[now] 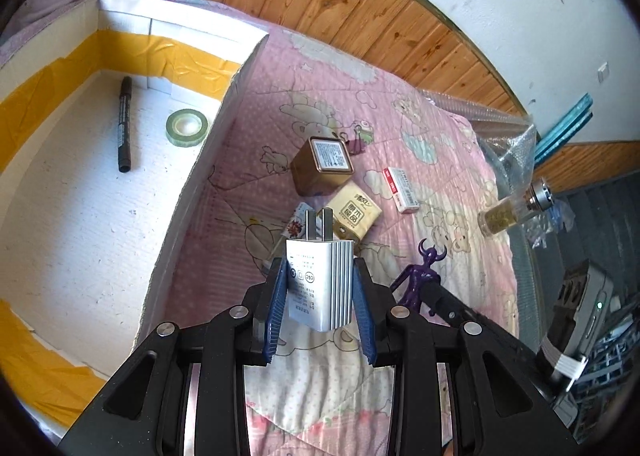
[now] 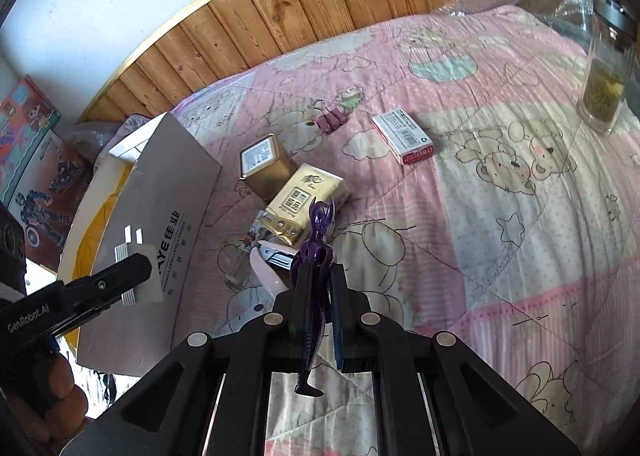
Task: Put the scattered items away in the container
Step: 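Carry the charger and purple figure over the white box with both grippers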
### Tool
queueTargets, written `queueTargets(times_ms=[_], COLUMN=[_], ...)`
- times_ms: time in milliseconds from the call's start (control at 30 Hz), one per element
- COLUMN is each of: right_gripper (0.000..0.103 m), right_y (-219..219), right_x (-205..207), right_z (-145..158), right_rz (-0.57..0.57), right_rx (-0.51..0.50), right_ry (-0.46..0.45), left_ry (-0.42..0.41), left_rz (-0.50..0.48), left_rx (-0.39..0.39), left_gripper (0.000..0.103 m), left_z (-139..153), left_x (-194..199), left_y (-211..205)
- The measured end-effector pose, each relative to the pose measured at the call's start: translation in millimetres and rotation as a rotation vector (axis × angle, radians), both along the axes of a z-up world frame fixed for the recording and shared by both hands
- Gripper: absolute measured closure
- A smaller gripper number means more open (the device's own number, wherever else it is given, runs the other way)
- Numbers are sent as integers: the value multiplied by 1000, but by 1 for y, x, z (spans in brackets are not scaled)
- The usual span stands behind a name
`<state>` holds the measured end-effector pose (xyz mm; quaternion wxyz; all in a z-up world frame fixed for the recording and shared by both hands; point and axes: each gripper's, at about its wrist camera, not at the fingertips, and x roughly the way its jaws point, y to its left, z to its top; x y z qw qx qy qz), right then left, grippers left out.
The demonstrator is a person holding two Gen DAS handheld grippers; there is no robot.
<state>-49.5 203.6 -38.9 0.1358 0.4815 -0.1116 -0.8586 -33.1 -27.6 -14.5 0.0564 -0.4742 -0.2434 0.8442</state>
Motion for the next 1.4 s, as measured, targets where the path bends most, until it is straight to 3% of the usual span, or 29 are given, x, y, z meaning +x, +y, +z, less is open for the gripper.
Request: queueTargets(times_ms=[300, 667, 1400], right_gripper=[94, 94, 94], right_y=[-38, -48, -82], right_x=[38, 44, 40], right_z=[19, 61, 94], right_rz=[89, 88, 98], right_rx=[50, 48, -24], right_ry=[84, 175, 217], left_ry=[49, 113, 168], left_rz=[48, 122, 254], left_rx=[8, 45, 106], left_gripper=[71, 71, 71], left_z=[18, 39, 57], left_x=[19, 38, 54], left_y=[-19, -53, -130])
